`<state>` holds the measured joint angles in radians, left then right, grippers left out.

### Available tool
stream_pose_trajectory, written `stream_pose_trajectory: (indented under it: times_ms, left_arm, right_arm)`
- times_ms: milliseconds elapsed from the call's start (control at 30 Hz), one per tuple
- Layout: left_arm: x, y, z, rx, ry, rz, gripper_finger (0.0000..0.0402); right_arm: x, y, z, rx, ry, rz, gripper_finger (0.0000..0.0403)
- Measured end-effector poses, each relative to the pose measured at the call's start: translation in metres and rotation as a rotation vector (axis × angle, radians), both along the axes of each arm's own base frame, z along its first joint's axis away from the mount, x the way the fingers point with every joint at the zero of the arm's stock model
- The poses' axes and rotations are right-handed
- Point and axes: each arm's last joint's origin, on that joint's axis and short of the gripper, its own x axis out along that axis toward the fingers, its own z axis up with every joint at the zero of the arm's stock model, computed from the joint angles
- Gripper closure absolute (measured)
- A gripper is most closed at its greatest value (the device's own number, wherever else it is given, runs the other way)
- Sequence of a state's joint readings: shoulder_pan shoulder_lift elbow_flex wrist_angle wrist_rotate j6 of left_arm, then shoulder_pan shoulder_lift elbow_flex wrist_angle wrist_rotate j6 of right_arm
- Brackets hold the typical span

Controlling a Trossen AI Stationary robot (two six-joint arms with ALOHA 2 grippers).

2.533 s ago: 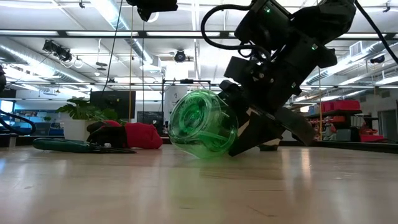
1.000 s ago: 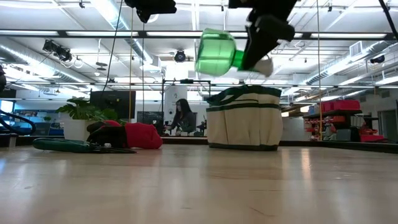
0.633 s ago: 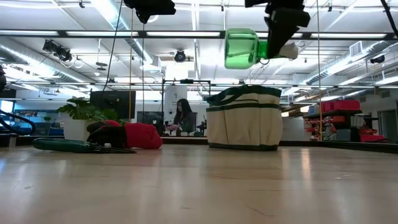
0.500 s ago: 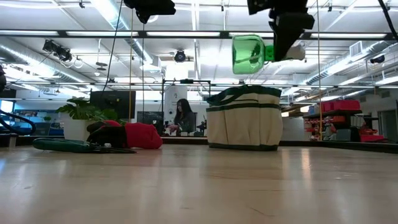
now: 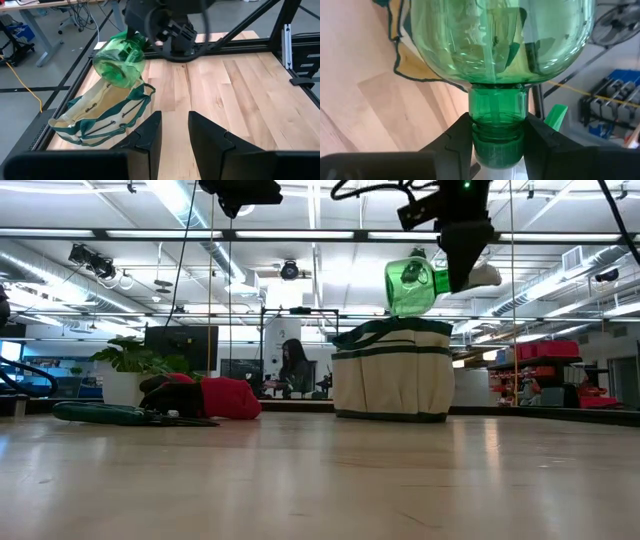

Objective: Pick & Place Garden tools in Gardening bag
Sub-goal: Put the green spray bottle into the patterned white gardening bag

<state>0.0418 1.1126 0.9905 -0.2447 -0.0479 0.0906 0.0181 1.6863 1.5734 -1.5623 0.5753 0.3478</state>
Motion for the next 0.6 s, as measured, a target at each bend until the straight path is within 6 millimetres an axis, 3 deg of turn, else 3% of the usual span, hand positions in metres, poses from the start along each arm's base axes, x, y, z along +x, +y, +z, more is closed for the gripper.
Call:
stream_pose_trajectory:
  times_ms: [600]
  left_arm:
    - [-0.001, 0.0, -0.002, 0.0, 0.02, 0.0, 0.0298]
  right_arm:
    - [0.016, -0.035, -0.027, 0.107, 0.113, -0.041, 0.0282]
